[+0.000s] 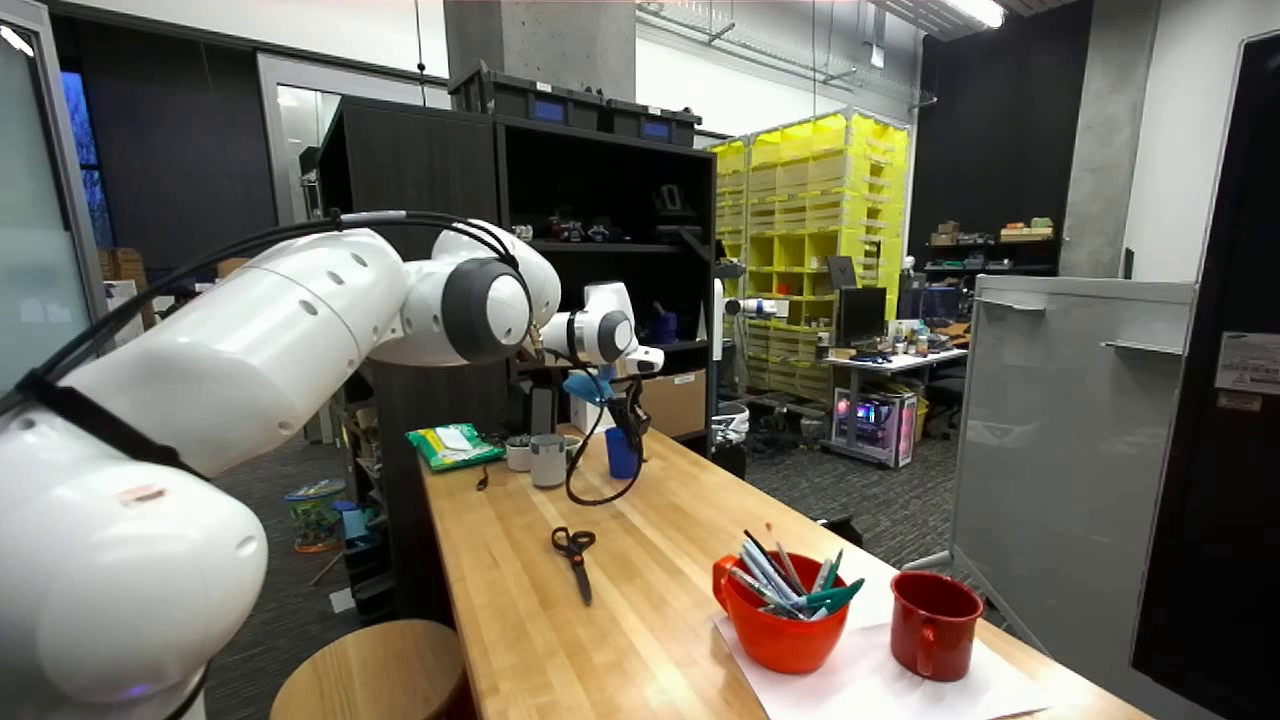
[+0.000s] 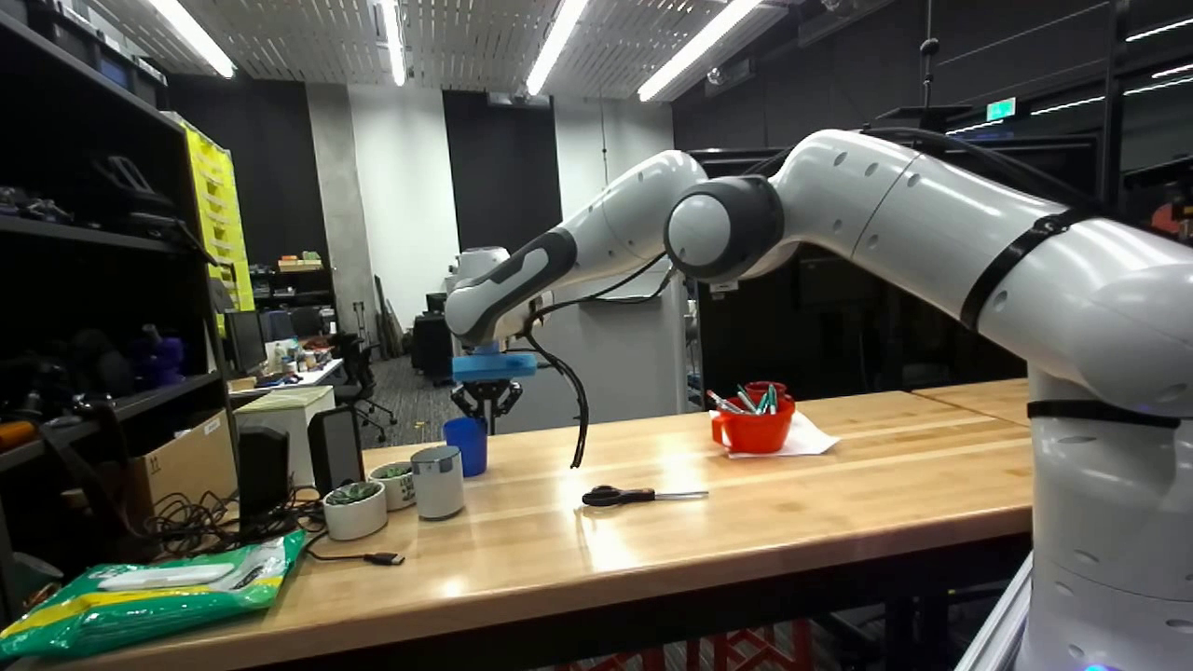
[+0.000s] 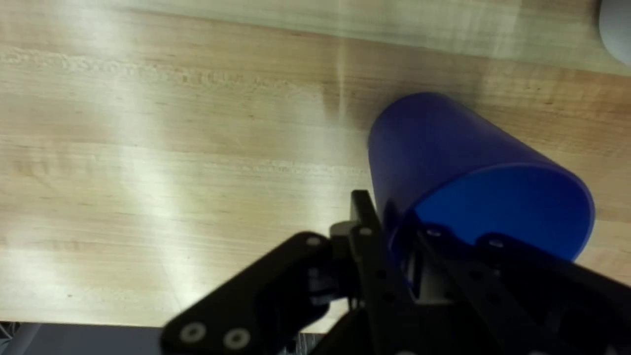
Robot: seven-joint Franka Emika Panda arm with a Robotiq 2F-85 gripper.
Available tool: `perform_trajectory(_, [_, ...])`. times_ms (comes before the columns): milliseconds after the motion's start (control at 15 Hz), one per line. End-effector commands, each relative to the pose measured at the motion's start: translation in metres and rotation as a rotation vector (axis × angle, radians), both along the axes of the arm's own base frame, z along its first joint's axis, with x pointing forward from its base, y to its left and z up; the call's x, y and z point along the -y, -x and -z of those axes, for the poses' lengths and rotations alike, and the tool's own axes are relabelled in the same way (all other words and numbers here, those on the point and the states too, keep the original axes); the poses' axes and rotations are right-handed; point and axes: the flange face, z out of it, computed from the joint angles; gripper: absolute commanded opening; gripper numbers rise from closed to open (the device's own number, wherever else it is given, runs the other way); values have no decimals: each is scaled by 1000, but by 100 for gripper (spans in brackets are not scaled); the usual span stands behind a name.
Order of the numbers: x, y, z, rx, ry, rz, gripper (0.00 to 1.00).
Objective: Move the blue cup to the right
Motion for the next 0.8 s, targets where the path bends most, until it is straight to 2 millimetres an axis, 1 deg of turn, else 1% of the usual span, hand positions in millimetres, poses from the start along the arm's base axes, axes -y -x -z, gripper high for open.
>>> perform_trajectory(0, [-3, 0, -14, -3, -26, 4, 0])
perform_trajectory(267, [3, 6, -42, 26, -12, 16, 1])
perform_trajectory(333, [6, 8, -54, 37, -9, 27, 1])
perform_trajectory(467, [19, 14, -77, 58, -5, 69, 1])
perform_trajectory(533, [27, 20, -91, 64, -7, 96, 1])
perform_trajectory(733, [53, 40, -121, 75, 3, 173, 1])
